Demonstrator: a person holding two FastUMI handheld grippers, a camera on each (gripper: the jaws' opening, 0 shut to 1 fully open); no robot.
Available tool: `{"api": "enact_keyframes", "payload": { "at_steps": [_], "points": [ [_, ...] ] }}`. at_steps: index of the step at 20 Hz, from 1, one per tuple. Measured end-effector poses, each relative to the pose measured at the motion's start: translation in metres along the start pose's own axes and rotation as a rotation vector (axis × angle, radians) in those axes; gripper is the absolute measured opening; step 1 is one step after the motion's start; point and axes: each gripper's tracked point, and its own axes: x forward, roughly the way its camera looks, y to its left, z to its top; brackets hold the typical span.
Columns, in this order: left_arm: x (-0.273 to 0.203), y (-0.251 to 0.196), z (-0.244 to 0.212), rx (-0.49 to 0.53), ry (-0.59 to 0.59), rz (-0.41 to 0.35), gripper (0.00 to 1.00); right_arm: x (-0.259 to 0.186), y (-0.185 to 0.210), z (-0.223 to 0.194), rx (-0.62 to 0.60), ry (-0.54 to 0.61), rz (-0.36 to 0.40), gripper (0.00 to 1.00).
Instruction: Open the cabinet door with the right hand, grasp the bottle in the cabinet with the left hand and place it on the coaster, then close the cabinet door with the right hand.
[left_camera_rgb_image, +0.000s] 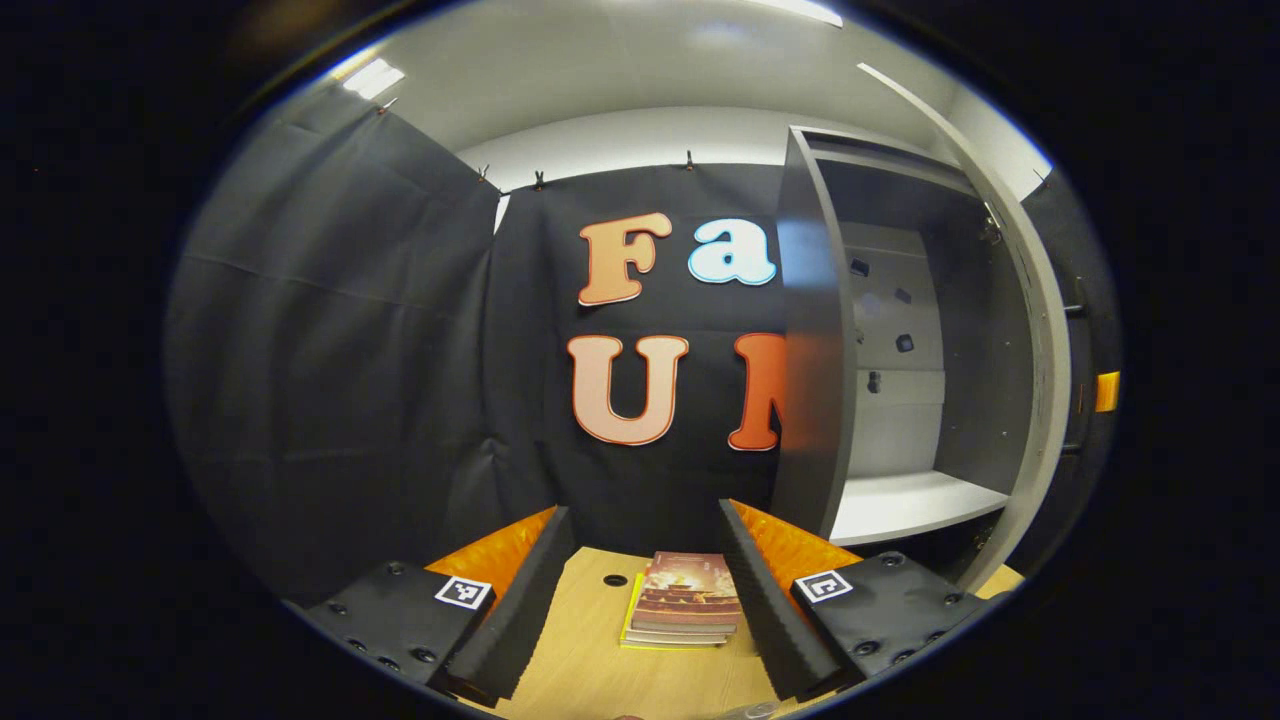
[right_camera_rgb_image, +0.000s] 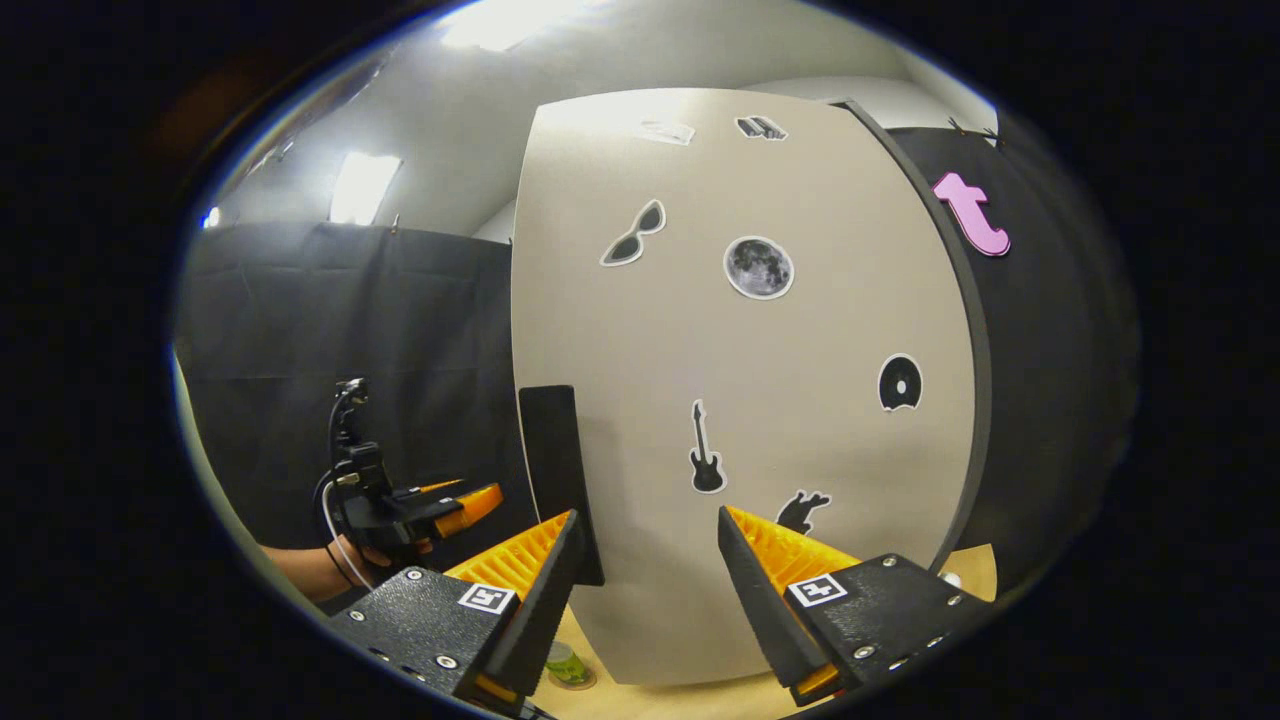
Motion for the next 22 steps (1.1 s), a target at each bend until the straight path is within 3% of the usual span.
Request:
{"api": "enact_keyframes", "payload": {
  "at_steps": [8,13,22],
  "points": [
    [0.003,0.032,0.009,-0.006,-0.021,0.048,0.93,0.027,0.006,-0.008,-0.036,0.015,-0.020,0.84],
    [0.012,0.035,0.014,0.001,-0.019,0.063,0.93,0.026,0.001,-0.010,-0.083,0.032,-0.079,0.84],
    [0.026,-0.001,0.019,-0.037,-0.017,-0.031,0.93,0.039,0.006,-0.013,-0.106,0.061,-0.140,0.84]
  ]
}}
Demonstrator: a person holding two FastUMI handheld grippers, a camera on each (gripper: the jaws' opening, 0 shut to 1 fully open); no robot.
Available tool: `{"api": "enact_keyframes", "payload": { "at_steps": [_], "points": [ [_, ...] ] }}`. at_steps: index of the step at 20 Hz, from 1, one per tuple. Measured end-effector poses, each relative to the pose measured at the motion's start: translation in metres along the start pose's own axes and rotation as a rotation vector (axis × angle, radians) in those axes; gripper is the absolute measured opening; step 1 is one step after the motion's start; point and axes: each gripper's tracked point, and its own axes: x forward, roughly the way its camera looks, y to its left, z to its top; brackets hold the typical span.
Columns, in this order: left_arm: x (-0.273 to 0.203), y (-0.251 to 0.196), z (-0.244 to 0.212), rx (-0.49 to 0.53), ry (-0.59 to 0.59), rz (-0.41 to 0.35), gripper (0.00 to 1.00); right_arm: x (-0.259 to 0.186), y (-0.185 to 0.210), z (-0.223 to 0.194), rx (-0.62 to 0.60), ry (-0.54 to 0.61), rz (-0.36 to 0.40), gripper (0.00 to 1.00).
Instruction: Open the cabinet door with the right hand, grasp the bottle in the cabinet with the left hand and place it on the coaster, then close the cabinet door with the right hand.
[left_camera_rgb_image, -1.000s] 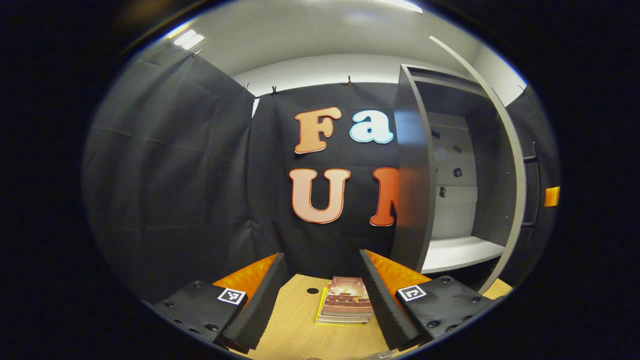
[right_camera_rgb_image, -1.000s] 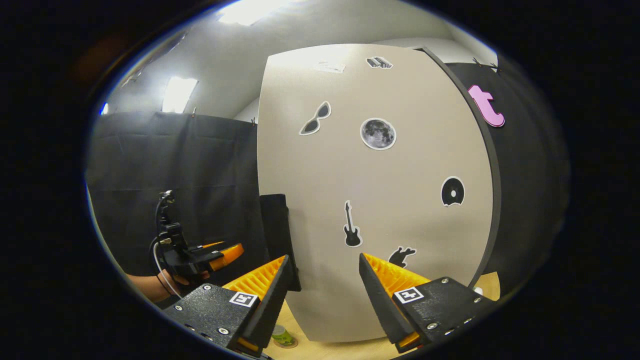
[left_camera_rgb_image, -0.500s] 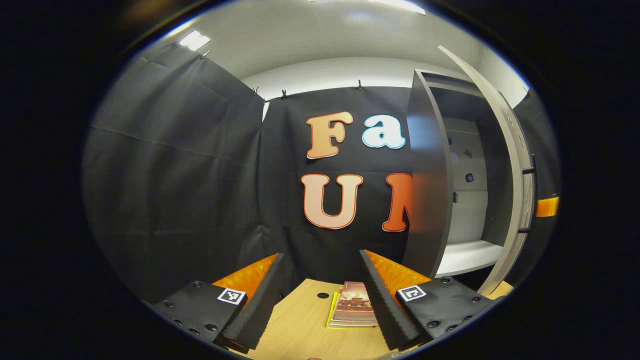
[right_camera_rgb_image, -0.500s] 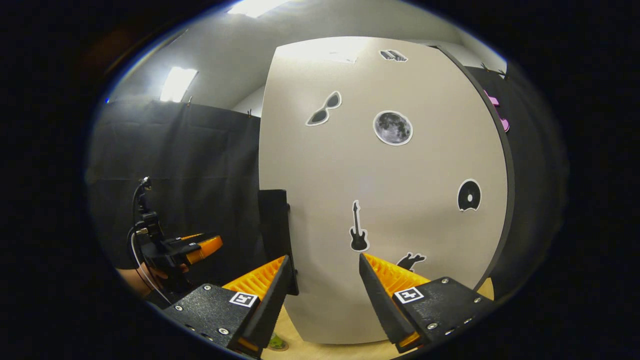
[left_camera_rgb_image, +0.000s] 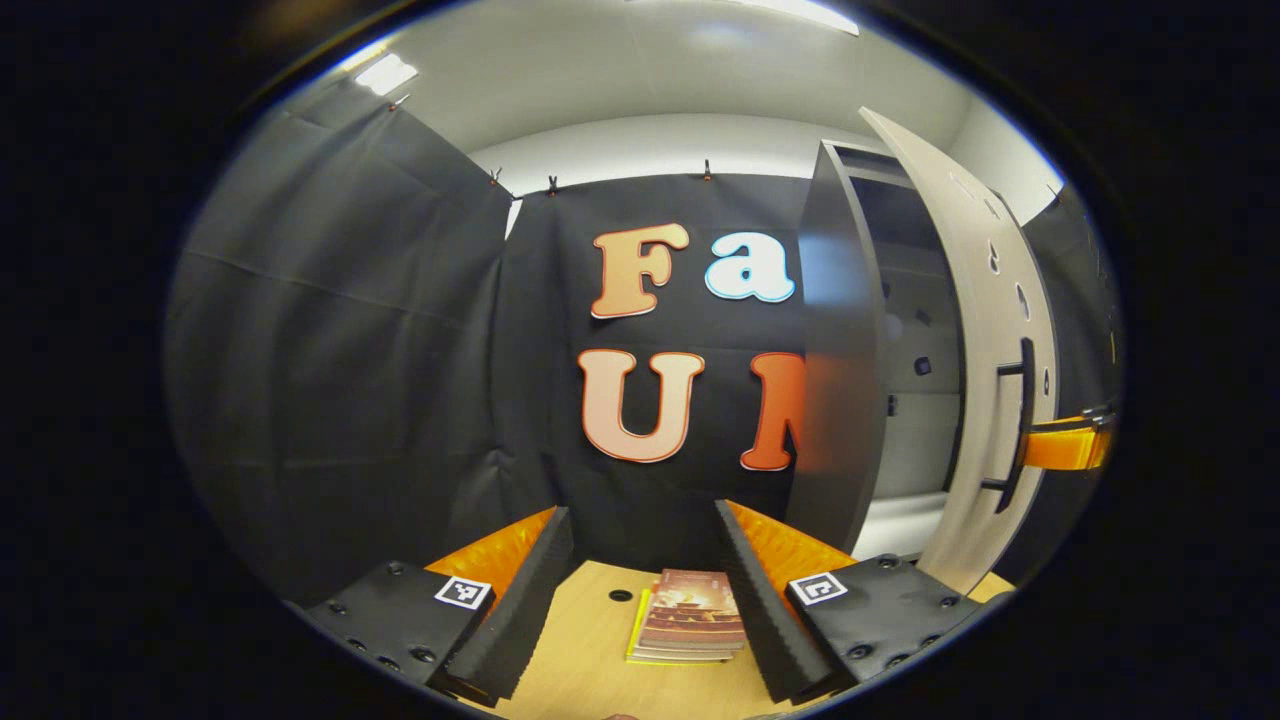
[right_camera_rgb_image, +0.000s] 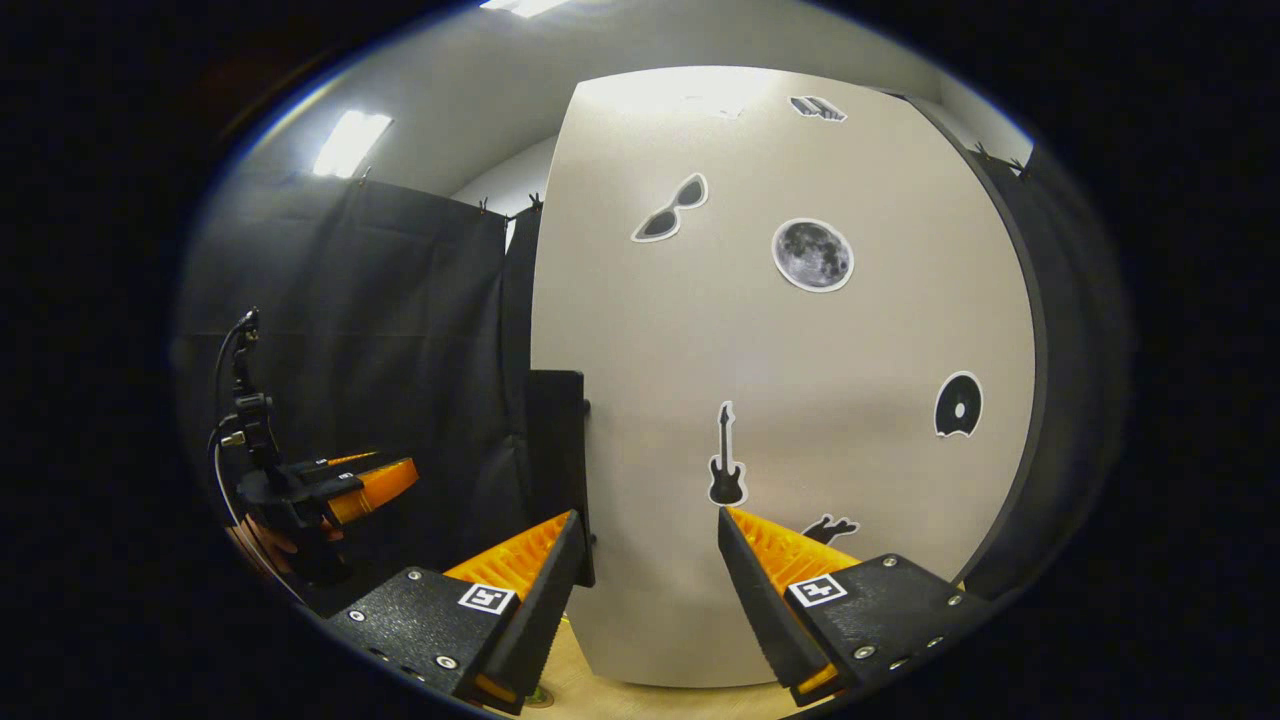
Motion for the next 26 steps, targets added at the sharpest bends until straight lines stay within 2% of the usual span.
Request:
{"api": "enact_keyframes", "payload": {
  "at_steps": [5,15,18,23,26],
  "points": [
    [0.003,-0.013,0.006,0.017,-0.012,-0.035,0.93,0.006,0.003,0.000,0.015,0.012,-0.030,0.84],
    [0.012,-0.037,0.020,-0.006,-0.014,-0.091,0.93,0.015,-0.001,-0.001,0.037,0.044,-0.149,0.85],
    [0.015,-0.047,0.029,0.002,-0.023,-0.117,0.93,0.015,-0.005,0.008,0.048,0.017,-0.164,0.87],
    [0.021,-0.072,0.047,-0.013,-0.019,-0.155,0.93,-0.021,-0.030,0.032,0.000,-0.032,-0.252,0.87],
    [0.015,-0.077,0.062,0.001,-0.020,-0.149,0.93,-0.050,-0.042,0.047,-0.027,-0.069,-0.298,0.87]
  ]
}}
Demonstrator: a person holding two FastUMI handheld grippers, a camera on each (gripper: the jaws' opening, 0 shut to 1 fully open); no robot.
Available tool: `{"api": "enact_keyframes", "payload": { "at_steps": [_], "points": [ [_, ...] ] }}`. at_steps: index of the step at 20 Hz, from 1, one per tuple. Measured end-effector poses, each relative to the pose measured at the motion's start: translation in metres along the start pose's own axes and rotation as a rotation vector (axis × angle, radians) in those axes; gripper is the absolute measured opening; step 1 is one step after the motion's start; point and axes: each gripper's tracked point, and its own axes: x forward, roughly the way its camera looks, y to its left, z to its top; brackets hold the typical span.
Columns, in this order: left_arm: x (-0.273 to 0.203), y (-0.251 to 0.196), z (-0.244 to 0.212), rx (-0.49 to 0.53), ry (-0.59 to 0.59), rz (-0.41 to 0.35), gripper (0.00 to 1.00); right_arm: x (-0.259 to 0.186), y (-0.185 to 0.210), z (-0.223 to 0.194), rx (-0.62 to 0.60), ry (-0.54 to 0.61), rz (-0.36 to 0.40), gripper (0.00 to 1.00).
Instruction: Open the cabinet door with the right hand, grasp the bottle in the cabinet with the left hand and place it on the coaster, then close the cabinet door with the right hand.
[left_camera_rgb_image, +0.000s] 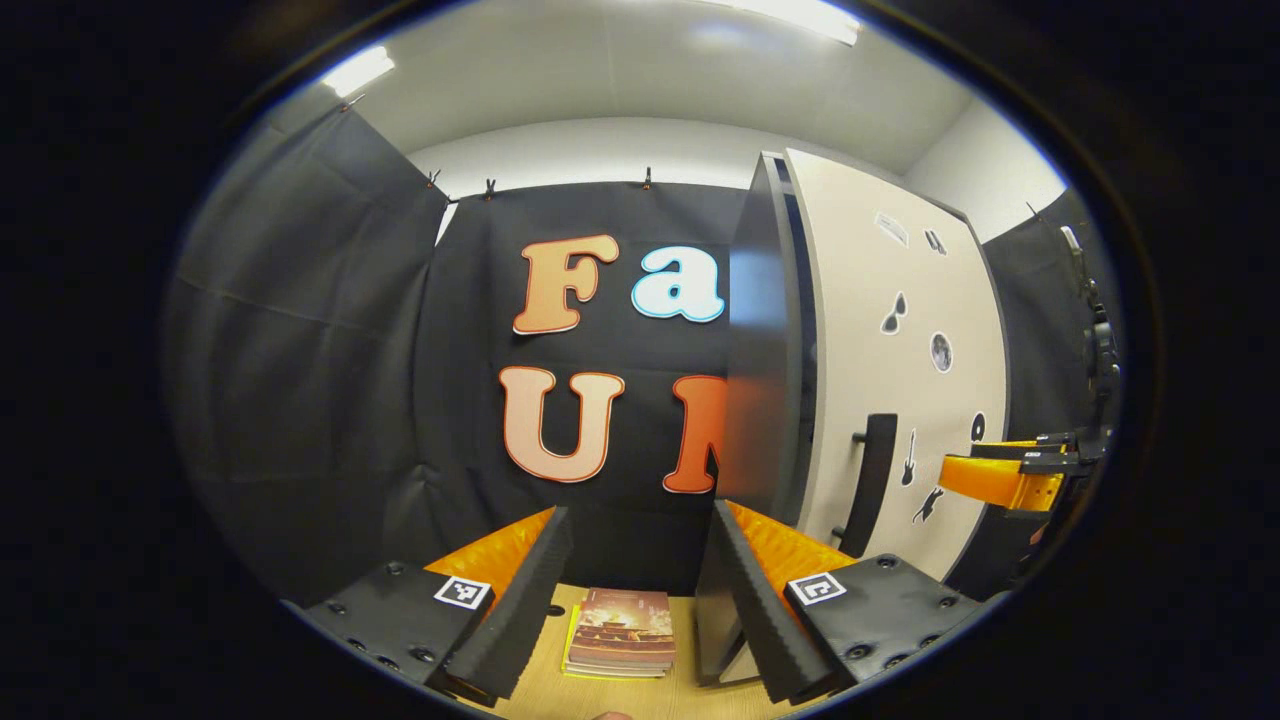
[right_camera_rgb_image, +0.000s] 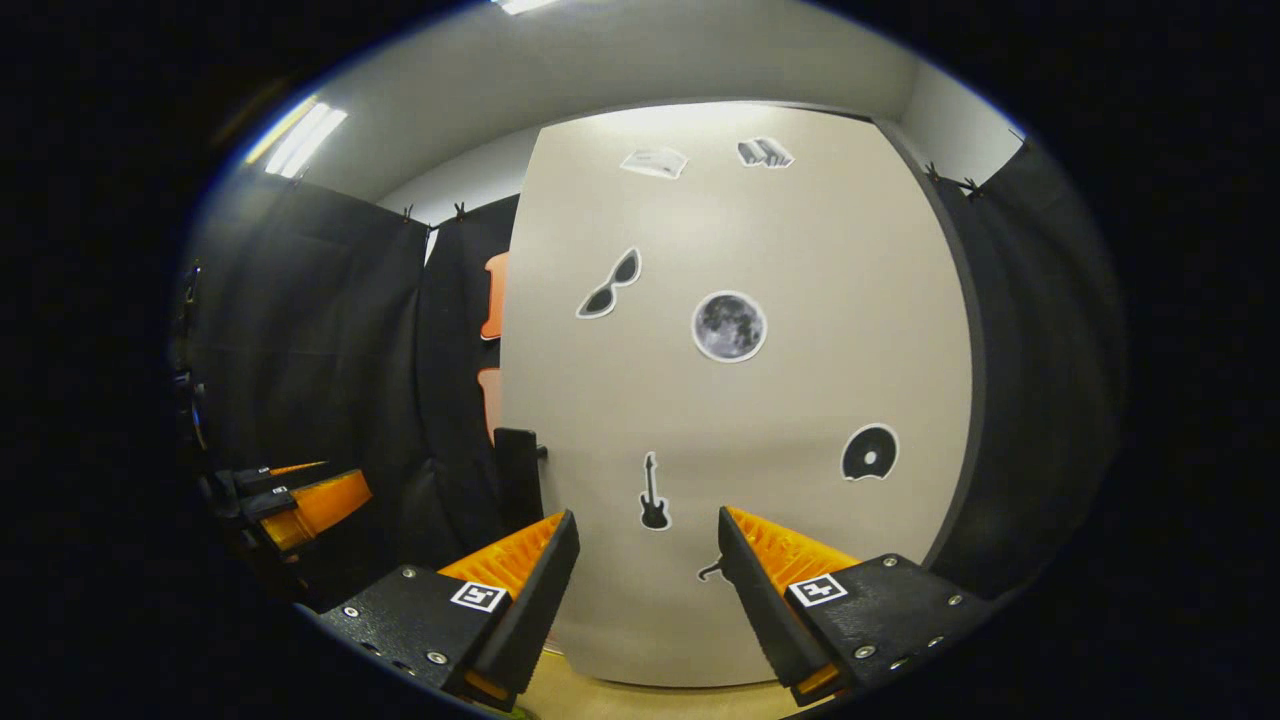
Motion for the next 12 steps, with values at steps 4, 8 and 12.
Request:
{"api": "enact_keyframes", "payload": {
  "at_steps": [4,8,12],
  "points": [
    [-0.010,-0.022,0.023,0.011,-0.028,-0.025,0.93,-0.033,-0.028,0.018,-0.016,-0.034,-0.061,0.88],
    [-0.020,-0.042,0.028,0.034,-0.029,-0.043,0.92,-0.066,-0.060,0.031,-0.033,-0.061,-0.131,0.88],
    [-0.035,-0.055,0.042,0.006,-0.020,-0.052,0.92,-0.100,-0.086,0.042,-0.059,-0.076,-0.192,0.88]
  ]
}}
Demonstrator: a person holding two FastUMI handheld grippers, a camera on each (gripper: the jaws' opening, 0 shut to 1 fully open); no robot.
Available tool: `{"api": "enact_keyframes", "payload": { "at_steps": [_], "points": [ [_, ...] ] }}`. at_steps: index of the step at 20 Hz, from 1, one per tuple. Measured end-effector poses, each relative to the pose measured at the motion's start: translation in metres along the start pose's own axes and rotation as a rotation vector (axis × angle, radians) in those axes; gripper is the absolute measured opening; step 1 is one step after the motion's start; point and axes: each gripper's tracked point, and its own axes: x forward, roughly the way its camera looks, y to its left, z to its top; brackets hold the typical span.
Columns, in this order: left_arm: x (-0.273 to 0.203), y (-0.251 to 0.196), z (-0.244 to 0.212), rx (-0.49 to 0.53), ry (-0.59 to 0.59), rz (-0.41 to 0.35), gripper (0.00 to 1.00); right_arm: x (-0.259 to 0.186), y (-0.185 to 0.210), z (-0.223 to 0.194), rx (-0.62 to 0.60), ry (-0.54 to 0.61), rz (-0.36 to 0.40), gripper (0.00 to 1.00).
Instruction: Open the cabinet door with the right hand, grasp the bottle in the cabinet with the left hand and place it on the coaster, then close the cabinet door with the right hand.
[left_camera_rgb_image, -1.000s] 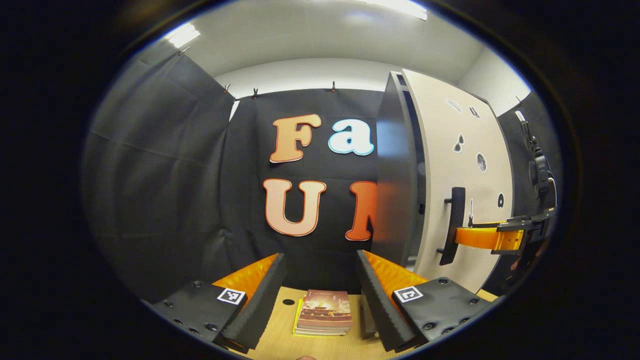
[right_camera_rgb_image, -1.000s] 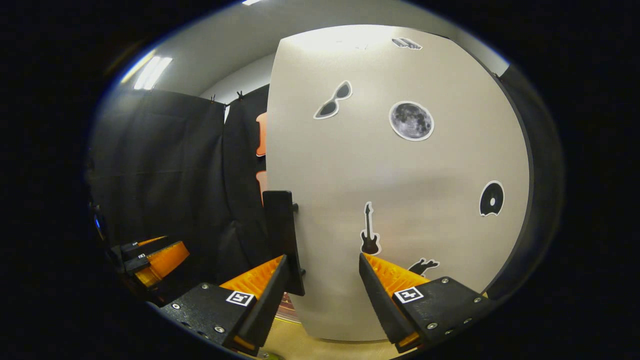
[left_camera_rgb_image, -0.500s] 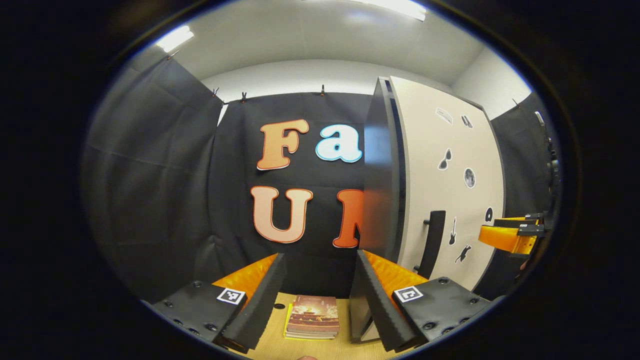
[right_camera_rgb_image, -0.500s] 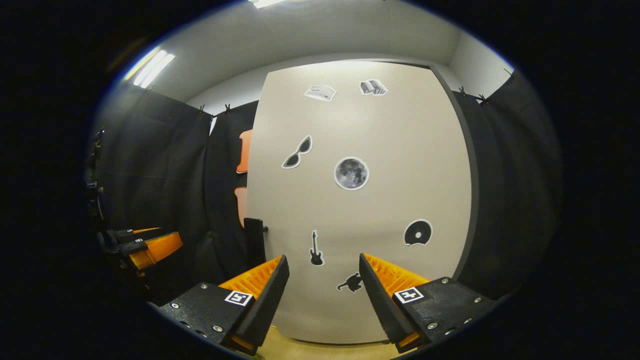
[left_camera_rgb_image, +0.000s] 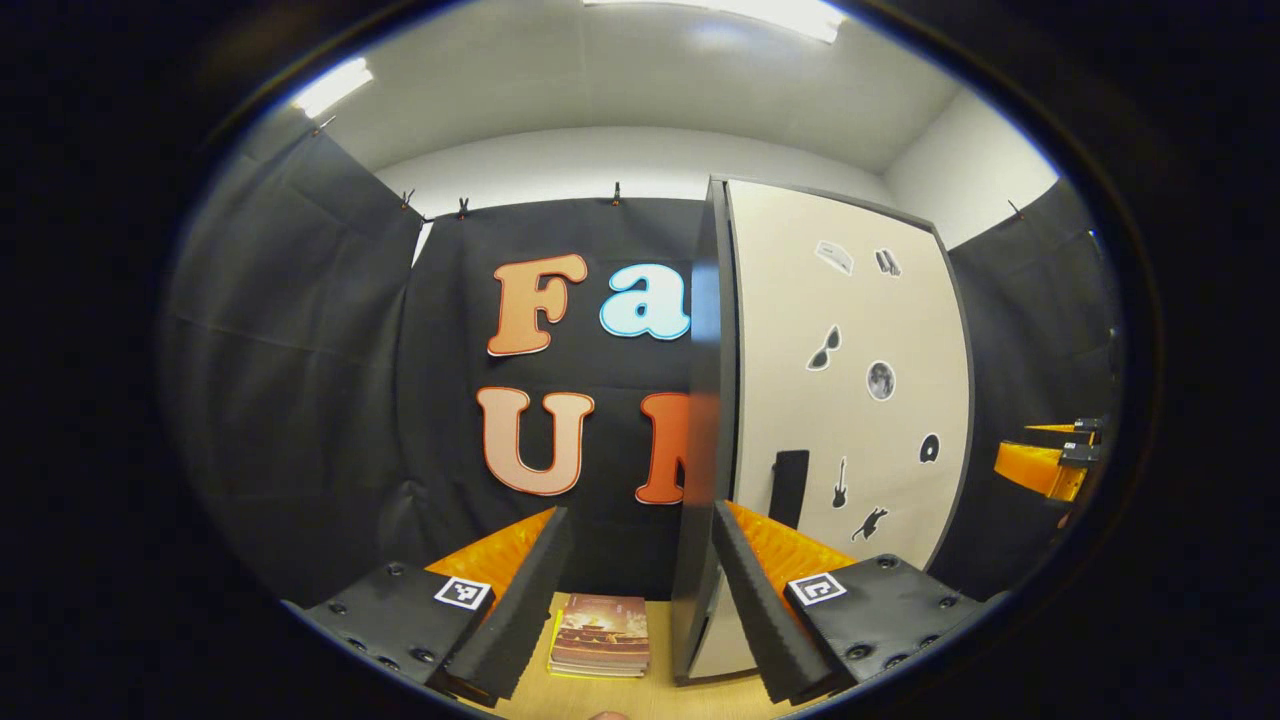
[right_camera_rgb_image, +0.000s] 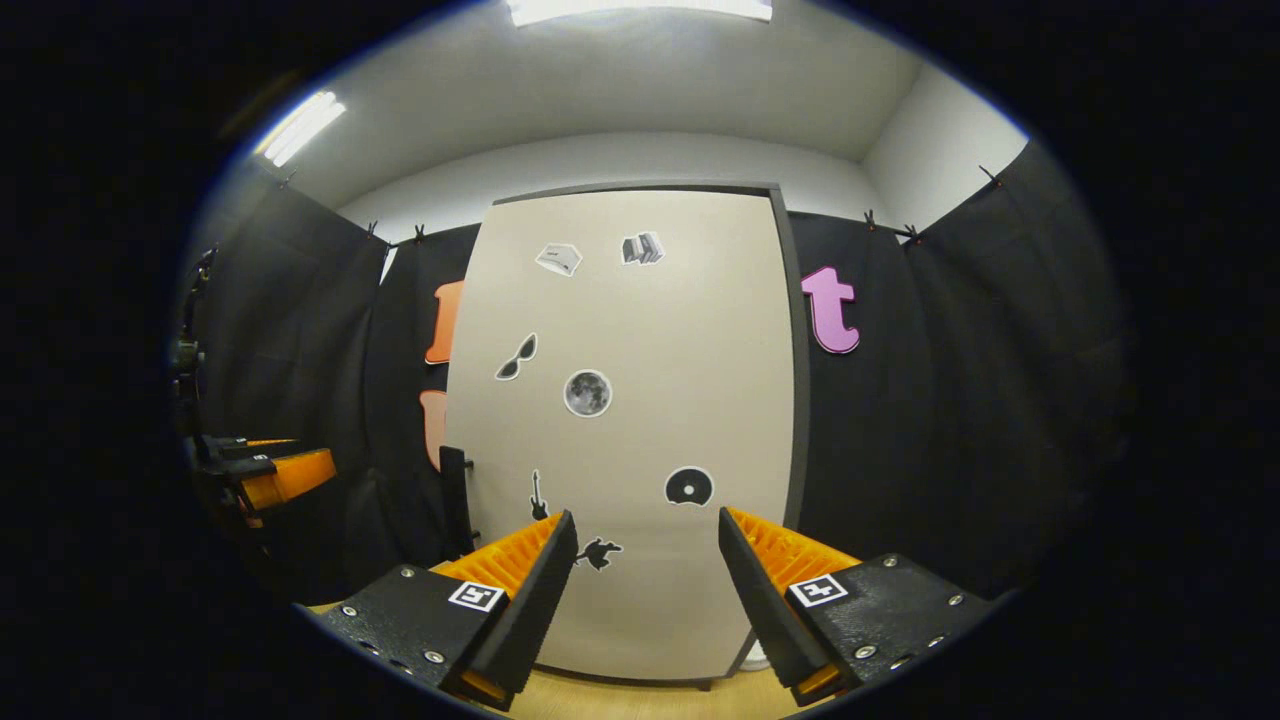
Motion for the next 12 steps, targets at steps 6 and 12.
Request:
{"api": "enact_keyframes", "payload": {
  "at_steps": [6,12],
  "points": [
    [-0.022,-0.022,0.015,0.050,-0.019,-0.015,0.94,-0.025,-0.024,-0.003,0.005,0.007,-0.039,0.88],
    [-0.039,-0.058,0.011,0.079,-0.078,-0.048,0.92,-0.054,-0.047,-0.012,-0.032,0.001,-0.065,0.89]
  ]
}}
